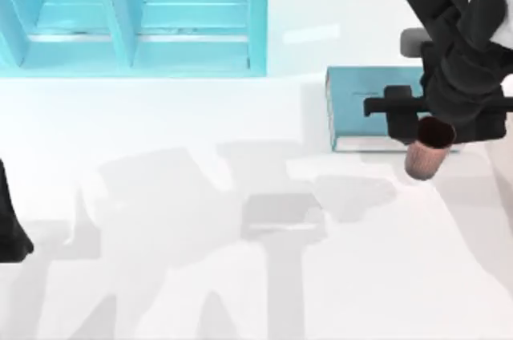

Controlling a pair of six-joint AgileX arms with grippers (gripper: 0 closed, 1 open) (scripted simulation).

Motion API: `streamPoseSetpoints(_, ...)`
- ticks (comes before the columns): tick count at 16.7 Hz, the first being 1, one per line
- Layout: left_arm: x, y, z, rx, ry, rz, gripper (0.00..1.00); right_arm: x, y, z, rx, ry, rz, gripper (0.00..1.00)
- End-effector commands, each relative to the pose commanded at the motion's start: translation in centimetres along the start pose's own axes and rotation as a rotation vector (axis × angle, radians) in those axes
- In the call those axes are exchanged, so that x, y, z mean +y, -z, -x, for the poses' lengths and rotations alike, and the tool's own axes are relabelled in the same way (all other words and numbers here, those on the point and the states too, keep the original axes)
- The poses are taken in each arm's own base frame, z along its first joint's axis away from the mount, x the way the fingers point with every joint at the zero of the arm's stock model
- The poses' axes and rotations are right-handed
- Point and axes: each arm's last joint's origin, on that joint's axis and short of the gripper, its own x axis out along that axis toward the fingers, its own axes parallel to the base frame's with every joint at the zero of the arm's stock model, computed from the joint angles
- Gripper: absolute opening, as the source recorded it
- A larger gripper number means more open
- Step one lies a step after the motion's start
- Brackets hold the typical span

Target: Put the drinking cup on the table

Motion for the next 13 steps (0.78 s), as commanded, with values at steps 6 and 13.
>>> streamPoseSetpoints(6, 0.0, 0.0, 0.0, 0.0, 0.0, 0.0, 1.0, 0.0, 0.0, 0.0, 0.0, 0.0, 0.0, 0.23)
streamPoseSetpoints(13, 0.0, 0.0, 0.0, 0.0, 0.0, 0.0, 1.0, 0.0, 0.0, 0.0, 0.0, 0.0, 0.0, 0.75)
